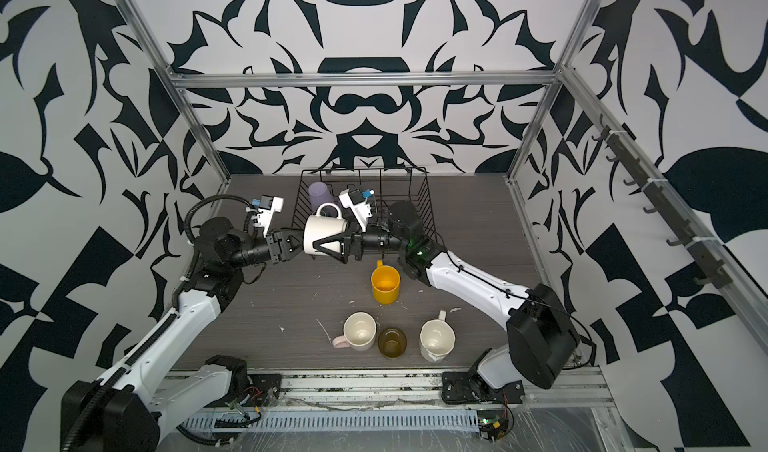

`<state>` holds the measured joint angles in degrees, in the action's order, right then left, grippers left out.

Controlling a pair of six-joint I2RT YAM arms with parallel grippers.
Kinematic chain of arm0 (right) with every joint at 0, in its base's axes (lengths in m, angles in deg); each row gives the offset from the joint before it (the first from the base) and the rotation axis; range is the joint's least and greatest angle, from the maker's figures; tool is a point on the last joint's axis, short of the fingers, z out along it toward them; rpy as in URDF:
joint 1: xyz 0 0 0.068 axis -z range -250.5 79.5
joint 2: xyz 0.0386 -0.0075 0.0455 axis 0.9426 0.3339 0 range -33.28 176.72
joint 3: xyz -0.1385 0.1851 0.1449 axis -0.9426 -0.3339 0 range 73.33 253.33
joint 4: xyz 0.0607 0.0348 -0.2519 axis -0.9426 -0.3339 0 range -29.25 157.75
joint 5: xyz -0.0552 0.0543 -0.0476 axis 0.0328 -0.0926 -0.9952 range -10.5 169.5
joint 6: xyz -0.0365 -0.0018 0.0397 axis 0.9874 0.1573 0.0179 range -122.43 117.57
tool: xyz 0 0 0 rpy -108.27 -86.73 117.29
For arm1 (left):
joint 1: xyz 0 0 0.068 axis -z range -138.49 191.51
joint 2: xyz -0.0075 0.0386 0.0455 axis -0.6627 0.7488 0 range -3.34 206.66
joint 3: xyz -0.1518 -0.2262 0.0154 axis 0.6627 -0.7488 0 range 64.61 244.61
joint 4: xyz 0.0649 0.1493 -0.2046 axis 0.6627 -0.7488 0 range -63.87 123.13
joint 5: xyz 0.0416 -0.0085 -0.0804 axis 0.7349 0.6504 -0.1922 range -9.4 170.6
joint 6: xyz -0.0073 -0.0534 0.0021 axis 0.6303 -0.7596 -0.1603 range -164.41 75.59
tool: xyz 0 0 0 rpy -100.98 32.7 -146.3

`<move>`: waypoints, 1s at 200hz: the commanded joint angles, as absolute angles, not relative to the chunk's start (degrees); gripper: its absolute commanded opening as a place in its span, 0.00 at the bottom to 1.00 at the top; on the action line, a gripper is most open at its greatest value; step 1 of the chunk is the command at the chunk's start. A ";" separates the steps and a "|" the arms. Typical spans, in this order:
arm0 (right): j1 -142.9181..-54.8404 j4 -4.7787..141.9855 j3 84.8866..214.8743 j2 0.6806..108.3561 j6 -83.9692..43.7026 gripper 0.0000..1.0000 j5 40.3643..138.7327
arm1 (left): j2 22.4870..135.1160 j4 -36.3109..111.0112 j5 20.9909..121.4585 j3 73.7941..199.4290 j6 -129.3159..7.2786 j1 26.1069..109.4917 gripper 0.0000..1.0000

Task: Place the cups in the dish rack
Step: 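Open the left gripper while the right gripper pulls the mug over the rack, then lower the mug upside down into the rack while the left arm withdraws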

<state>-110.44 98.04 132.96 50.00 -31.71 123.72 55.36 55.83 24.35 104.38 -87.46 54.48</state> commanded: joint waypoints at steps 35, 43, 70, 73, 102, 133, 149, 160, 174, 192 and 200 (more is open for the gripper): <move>-105.77 92.64 136.35 44.31 -31.15 0.00 115.19 | 52.12 46.53 30.43 107.36 -79.14 53.91 0.96; -105.24 89.65 137.02 43.31 -29.71 0.00 114.42 | 51.48 44.58 32.02 107.42 -77.64 53.81 0.99; -103.88 71.97 143.25 41.51 -22.27 0.00 108.51 | 49.24 40.19 37.65 107.52 -74.15 53.14 1.00; -103.84 69.64 144.28 41.50 -21.35 0.00 107.02 | 48.96 39.64 38.84 107.54 -73.86 52.97 1.00; -103.79 53.05 152.94 42.87 -15.27 0.00 97.79 | 46.51 35.72 48.35 107.00 -73.21 50.35 0.99; -103.60 43.16 159.20 45.75 -10.33 0.00 90.43 | 44.86 29.08 58.95 108.06 -73.47 48.19 1.00; -103.44 39.56 162.00 47.54 -8.55 0.00 87.44 | 43.47 25.14 65.55 108.93 -73.16 48.19 1.00; -103.13 37.41 163.77 48.82 -7.70 0.00 85.83 | 42.21 22.52 70.12 109.39 -73.15 48.19 0.99; -102.41 35.82 165.10 50.33 -6.81 0.00 85.12 | 40.44 20.29 74.77 109.24 -72.42 48.19 1.00; -101.32 34.32 166.85 52.31 -6.05 0.00 84.96 | 38.02 19.40 81.38 107.85 -72.34 48.19 0.99; -100.71 32.94 168.15 53.36 -5.69 0.00 84.31 | 37.06 18.90 84.08 107.45 -72.77 48.19 1.00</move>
